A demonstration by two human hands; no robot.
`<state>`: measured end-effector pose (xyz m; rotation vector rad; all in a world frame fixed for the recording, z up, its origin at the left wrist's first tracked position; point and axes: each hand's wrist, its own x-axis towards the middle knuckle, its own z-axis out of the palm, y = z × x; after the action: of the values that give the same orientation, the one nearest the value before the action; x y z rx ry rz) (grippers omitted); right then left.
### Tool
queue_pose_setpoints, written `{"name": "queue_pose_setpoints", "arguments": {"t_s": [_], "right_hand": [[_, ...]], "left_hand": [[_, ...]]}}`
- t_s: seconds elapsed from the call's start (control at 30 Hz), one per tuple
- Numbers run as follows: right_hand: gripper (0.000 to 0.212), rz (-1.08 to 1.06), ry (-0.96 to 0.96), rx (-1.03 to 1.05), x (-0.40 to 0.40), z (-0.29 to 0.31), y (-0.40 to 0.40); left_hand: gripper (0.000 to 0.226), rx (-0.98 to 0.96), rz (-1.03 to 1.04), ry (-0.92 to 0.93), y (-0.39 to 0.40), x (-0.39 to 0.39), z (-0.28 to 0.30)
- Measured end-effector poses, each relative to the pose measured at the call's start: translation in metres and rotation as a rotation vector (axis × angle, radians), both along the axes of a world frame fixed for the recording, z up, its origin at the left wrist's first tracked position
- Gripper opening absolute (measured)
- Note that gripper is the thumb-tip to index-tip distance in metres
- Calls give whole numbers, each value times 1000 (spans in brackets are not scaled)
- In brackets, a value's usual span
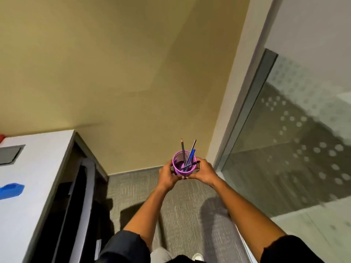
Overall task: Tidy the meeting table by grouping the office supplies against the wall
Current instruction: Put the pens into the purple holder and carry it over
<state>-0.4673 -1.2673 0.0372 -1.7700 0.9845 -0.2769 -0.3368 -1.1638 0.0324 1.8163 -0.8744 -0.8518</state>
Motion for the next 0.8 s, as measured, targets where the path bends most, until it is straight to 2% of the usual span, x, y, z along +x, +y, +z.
{"name": "queue_pose_setpoints", "arguments": {"t_s": [0.27, 0.5, 0.8], "right_hand": [[87, 250, 38, -49, 142, -4, -78], [89, 406, 20, -90, 305, -8, -115], [91, 646, -11, -66, 506, 6, -98]], "left_hand": [[76, 9, 256, 17, -48, 109, -4], [78, 14, 433, 12, -72, 255, -5], [81, 50, 657, -42, -34, 418, 14]]}}
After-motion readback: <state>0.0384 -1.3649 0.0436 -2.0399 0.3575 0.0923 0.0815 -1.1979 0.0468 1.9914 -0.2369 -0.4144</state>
